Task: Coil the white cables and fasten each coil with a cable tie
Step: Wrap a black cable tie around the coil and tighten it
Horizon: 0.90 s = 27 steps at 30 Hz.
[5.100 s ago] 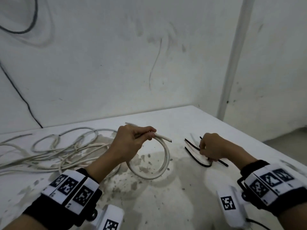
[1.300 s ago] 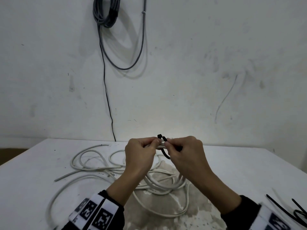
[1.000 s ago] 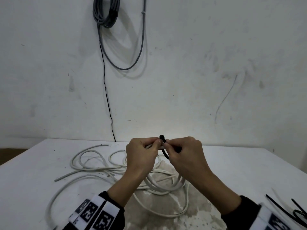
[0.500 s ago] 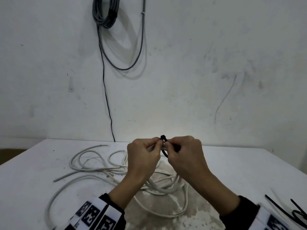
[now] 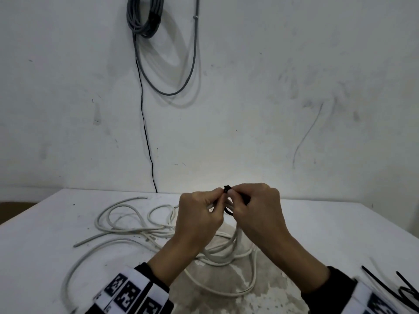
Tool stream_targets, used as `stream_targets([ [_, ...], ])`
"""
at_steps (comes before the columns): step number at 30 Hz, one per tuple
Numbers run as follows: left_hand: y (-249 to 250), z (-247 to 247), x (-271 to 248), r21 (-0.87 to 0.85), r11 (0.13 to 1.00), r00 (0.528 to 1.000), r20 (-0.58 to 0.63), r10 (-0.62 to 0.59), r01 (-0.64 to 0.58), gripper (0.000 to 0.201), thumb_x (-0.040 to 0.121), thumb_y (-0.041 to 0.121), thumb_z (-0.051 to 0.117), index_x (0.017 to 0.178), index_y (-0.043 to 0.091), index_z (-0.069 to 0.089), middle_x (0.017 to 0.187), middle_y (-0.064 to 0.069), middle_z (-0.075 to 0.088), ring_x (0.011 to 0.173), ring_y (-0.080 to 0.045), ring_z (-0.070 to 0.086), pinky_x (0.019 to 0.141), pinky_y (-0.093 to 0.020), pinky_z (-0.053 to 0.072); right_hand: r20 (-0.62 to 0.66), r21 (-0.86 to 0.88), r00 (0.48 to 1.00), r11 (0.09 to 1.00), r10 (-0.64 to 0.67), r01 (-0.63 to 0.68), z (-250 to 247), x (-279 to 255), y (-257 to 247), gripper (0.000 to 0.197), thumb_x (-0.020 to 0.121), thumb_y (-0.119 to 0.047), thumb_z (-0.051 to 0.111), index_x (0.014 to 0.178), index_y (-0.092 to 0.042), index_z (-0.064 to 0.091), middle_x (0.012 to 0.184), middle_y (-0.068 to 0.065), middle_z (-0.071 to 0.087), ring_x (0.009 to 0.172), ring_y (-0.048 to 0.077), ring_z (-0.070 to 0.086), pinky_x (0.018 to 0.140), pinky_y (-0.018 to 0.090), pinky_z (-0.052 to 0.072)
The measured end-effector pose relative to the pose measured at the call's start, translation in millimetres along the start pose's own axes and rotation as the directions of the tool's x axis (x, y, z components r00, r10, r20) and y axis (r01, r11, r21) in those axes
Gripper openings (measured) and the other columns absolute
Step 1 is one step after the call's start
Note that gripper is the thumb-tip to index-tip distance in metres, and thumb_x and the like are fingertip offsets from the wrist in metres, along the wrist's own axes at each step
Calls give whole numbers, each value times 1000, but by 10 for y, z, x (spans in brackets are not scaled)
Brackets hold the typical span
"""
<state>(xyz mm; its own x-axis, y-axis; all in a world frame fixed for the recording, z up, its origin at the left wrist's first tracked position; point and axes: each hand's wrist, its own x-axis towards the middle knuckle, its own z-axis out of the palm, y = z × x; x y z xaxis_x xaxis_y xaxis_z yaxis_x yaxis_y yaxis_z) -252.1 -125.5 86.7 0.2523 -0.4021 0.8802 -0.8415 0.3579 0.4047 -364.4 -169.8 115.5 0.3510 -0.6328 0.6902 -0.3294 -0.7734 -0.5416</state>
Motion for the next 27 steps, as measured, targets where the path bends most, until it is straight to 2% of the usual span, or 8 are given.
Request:
stream_targets([
  [2, 9, -27, -6, 18, 999, 999, 32, 41, -42, 17, 78, 7, 63, 63, 12, 69, 74, 8, 64, 43, 5, 41, 46, 0, 23, 38, 139, 994, 984, 104, -109, -33, 9, 14, 12, 84, -14, 65, 91, -16, 73, 49, -5, 61, 50, 6, 58, 57, 17, 45],
  [4, -6, -55, -23, 3, 999, 996, 77, 54, -54, 17, 78, 3, 63, 67, 12, 72, 67, 10, 69, 44, 15, 42, 48, 4, 23, 199, 227, 958, 941, 206, -250, -77, 56, 54, 29, 80, -21, 71, 109, -19, 69, 64, -1, 71, 64, 2, 67, 69, 14, 51],
  [6, -33, -82, -34, -21, 998, 992, 110, 63, -61, 16, 78, 3, 64, 75, 14, 77, 60, 8, 72, 48, 22, 46, 51, 6, 26, 367, 208, 905, 930, 213, -303, -143, 126, 52, 23, 81, -23, 72, 102, -15, 73, 78, 6, 75, 77, 8, 70, 75, 19, 53],
  [9, -36, -115, -25, -86, 994, 984, 159, 81, -68, 15, 79, 5, 68, 83, 15, 78, 69, 9, 74, 53, 27, 49, 54, 6, 30, 450, 255, 858, 885, 248, -389, -275, 241, 9, 9, 79, -12, 72, 85, -8, 77, 71, -2, 72, 62, -5, 63, 59, 6, 44],
  [14, 30, -174, 52, -162, 986, 976, 205, 70, -37, 11, 80, 14, 66, 83, 15, 77, 86, 19, 70, 50, 9, 58, 48, -7, 39, 543, 316, 713, 679, 443, -663, -368, 370, 58, 2, 69, -11, 75, 70, -9, 75, 75, -3, 68, 78, 14, 46, 62, 26, 33],
  [18, 91, -231, 77, -191, 981, 962, 266, 64, -13, 12, 81, 19, 64, 84, 17, 76, 73, 7, 74, 55, -8, 67, 50, -29, 52, 481, 414, 728, 605, 489, -680, -402, 442, 69, 16, 70, -5, 73, 54, -9, 72, 73, 3, 65, 71, 13, 44, 59, 26, 31],
  [22, 147, -317, 58, -291, 949, 956, 291, -35, 123, 12, 81, 22, 66, 88, 26, 74, 75, 3, 76, 70, -24, 72, 62, -44, 56, 350, 526, 769, 567, 534, -634, -429, 517, 98, 10, 77, -2, 70, 67, -2, 66, 70, 9, 55, 60, 14, 41, 55, 24, 34],
  [27, 179, -270, 109, -276, 942, 964, 236, -125, 190, 8, 81, 18, 69, 82, 20, 77, 74, 0, 76, 65, -12, 70, 63, -37, 56, 368, 471, 851, 714, 375, -518, -375, 403, -59, 27, 98, -22, 46, 78, -5, 55, 63, 5, 62, 55, 14, 63, 49, 25, 50],
])
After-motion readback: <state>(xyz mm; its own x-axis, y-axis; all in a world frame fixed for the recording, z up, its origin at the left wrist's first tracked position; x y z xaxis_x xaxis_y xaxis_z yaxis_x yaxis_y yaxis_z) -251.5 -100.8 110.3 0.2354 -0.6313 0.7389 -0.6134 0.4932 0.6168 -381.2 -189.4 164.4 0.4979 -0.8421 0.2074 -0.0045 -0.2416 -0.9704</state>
